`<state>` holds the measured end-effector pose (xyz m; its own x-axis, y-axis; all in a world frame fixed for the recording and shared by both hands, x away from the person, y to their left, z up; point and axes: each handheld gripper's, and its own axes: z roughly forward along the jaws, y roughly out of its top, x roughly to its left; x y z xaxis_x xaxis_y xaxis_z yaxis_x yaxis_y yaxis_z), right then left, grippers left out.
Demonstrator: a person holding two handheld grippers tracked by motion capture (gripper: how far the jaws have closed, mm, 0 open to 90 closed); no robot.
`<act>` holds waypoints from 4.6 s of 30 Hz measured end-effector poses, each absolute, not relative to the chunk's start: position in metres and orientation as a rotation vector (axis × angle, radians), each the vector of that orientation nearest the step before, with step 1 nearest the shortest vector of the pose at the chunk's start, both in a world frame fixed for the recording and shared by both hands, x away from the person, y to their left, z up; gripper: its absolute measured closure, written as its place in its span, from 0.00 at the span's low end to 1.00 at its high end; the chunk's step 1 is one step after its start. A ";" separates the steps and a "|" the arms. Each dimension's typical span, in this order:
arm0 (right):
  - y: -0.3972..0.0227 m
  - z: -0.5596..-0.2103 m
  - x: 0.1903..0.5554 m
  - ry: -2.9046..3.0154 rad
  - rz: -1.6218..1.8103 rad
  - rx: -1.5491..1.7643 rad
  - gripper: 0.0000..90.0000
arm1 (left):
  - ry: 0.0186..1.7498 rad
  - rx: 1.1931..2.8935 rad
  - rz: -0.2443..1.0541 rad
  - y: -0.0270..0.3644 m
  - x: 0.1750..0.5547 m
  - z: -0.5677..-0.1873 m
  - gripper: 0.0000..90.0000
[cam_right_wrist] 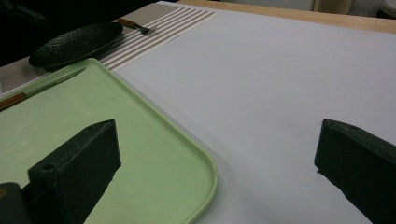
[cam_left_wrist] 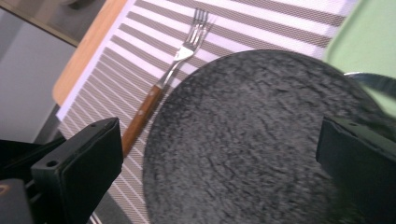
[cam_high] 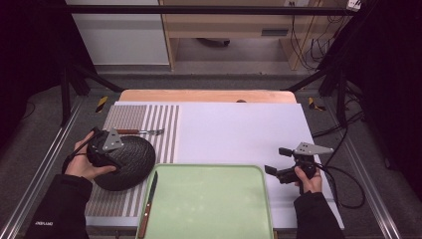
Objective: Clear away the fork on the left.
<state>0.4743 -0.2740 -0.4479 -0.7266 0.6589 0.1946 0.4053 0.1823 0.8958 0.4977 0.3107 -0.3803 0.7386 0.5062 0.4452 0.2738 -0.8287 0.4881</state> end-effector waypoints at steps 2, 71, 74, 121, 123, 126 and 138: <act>-0.274 -0.448 0.474 2.225 1.559 1.022 0.00 | 0.592 2.557 0.839 0.312 0.501 -0.379 0.00; -0.273 -0.451 0.476 2.236 1.535 1.033 0.00 | 0.336 2.785 1.244 0.351 0.605 -0.418 0.25; -0.273 -0.451 0.476 2.239 1.533 1.035 0.00 | 0.312 2.803 1.230 0.351 0.607 -0.423 0.27; -0.273 -0.452 0.477 2.240 1.524 1.039 0.00 | 0.173 2.924 1.118 0.339 0.620 -0.454 0.60; -0.273 -0.452 0.477 2.240 1.526 1.040 0.00 | 0.173 2.923 1.117 0.338 0.621 -0.454 0.61; -0.273 -0.452 0.477 2.241 1.524 1.040 0.00 | 0.170 2.923 1.116 0.337 0.622 -0.455 0.62; -0.273 -0.453 0.477 2.240 1.524 1.040 0.00 | 0.134 2.899 1.121 0.325 0.626 -0.459 0.66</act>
